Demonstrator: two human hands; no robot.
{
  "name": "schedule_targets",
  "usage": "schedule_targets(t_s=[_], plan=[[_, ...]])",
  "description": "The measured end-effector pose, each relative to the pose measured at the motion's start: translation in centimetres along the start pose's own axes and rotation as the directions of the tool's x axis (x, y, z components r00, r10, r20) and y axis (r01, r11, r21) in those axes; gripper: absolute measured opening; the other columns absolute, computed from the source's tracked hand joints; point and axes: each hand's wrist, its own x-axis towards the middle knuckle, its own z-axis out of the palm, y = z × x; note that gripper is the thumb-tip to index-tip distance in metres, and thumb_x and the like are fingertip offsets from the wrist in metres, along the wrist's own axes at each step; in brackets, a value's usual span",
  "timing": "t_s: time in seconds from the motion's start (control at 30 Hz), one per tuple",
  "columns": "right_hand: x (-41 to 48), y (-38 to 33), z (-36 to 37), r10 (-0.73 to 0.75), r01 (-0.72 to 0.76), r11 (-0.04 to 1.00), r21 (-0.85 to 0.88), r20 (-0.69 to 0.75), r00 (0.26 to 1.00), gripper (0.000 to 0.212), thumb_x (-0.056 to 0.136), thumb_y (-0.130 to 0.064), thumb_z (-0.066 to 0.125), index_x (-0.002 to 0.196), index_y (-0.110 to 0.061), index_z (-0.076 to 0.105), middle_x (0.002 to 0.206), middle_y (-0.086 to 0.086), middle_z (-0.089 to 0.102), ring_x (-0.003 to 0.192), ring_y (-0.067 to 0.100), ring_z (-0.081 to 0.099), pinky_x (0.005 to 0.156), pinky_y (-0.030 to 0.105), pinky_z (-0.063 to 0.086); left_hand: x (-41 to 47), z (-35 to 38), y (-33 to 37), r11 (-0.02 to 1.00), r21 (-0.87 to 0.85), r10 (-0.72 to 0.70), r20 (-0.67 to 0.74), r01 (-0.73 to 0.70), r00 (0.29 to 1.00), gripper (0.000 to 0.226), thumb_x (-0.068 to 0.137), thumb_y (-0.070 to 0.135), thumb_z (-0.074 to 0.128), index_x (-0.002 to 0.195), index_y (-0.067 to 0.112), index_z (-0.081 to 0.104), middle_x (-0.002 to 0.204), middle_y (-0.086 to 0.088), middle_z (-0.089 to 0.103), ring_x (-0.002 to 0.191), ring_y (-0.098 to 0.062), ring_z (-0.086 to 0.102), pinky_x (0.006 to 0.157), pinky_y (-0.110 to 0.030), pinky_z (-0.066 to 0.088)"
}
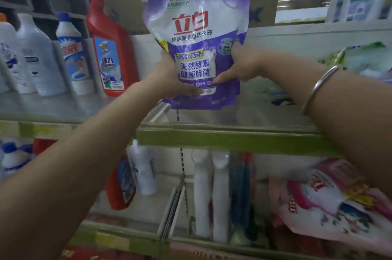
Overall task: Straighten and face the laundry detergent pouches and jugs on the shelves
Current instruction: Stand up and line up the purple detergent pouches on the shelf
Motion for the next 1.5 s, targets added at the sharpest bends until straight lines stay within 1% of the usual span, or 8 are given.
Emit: schedule_targets(t_s=[0.13,0.57,0.7,0.8,0.97,1.03,1.2,1.5], plan=[[0.3,0.5,0.3,0.017,-0.018,0.999,-0.027,-0.028,0.999,0.089,0.068,-0.041,0.079,0.134,-0.004,0.034,0.133,0.013,0.049,0.117,0.031,0.052,0.096,0.036,0.045,1.0,0.1,0.9,0.995,0.099,0.03,0.032,-0.033,0.999,0.108,0.058,0.038,0.086,0.14,0.008,0.023,0.139,-0.011,0.039,0.129,-0.028,0.042,0.104,-0.034,0.036],[0.9,0.3,0.4,0.06,-0.049,0.965,-0.258,0.035,0.998,0.084,0.071,-0.041,0.077,0.133,-0.001,0.036,0.125,0.016,0.053,0.112,0.031,0.055,0.097,0.036,0.046,0.8,0.9,0.3,0.993,0.119,0.012,-0.005,-0.011,1.0,0.099,0.06,0.045,0.083,0.129,0.001,0.026,0.126,-0.015,0.053,0.115,-0.034,0.053,0.088,-0.038,0.043],[-0.2,0.3,0.6,0.079,-0.062,0.971,-0.232,0.063,0.995,0.065,0.077,-0.046,0.069,0.116,0.002,0.05,0.098,0.015,0.063,0.086,0.027,0.058,0.072,0.03,0.047,0.3,0.4,0.8,0.991,0.132,-0.029,0.012,0.027,1.0,0.101,0.06,0.047,0.082,0.132,-0.001,0.029,0.129,-0.017,0.049,0.118,-0.033,0.05,0.094,-0.038,0.042],[-1.3,0.5,-0.8,0.062,-0.056,0.967,-0.25,0.015,0.998,0.047,0.081,-0.046,0.066,0.083,-0.004,0.045,0.066,0.003,0.047,0.074,0.027,0.054,0.05,0.026,0.033,-0.6,-0.8,2.9,0.863,0.505,-0.036,0.076,-0.007,0.996,0.08,0.066,0.064,0.068,0.114,0.003,0.05,0.101,-0.014,0.053,0.096,-0.03,0.055,0.076,-0.033,0.042],[-3.9,1.7,-5.3,0.087,-0.097,0.951,-0.295,-0.045,0.995,0.054,0.087,-0.033,0.064,0.129,-0.004,0.047,0.122,0.01,0.055,0.105,0.031,0.058,0.066,0.025,0.043,-2.4,-0.4,8.7,0.793,0.594,0.14,0.04,-0.137,0.989,0.047,0.073,0.053,0.07,0.076,0.013,0.046,0.071,-0.004,0.04,0.082,-0.028,0.049,0.066,-0.031,0.037],[-4.5,3.1,-7.4,0.135,-0.172,0.917,-0.361,-0.126,0.983,0.046,0.088,-0.025,0.062,0.126,-0.002,0.051,0.126,0.016,0.055,0.108,0.033,0.057,0.077,0.028,0.043,-2.6,1.1,10.9,0.822,0.49,0.267,0.121,-0.291,0.956,0.047,0.074,0.05,0.071,0.067,0.014,0.042,0.072,-0.006,0.046,0.08,-0.027,0.047,0.066,-0.032,0.036],[-7.1,7.9,-11.9,0.248,-0.276,0.848,-0.452,-0.122,0.961,0.04,0.087,0.002,0.042,0.124,-0.005,0.057,0.126,0.019,0.055,0.114,0.035,0.054,0.091,0.032,0.046,-2.2,5.4,13.9,0.829,0.293,0.392,0.303,-0.476,0.869,0.076,0.067,0.057,0.073,0.126,0.017,0.049,0.125,-0.005,0.057,0.114,-0.028,0.053,0.086,-0.034,0.044],[-6.5,12.9,-9.5,0.079,-0.054,0.849,-0.526,0.026,0.996,0.056,0.077,-0.019,0.073,0.129,-0.017,0.052,0.132,0.006,0.05,0.118,0.026,0.048,0.094,0.033,0.041,0.0,7.0,15.9,0.895,0.165,0.385,0.18,-0.414,0.905,0.029,0.077,0.04,0.071,0.093,0.017,0.064,0.08,0.002,0.052,0.081,-0.023,0.051,0.068,-0.028,0.036]])
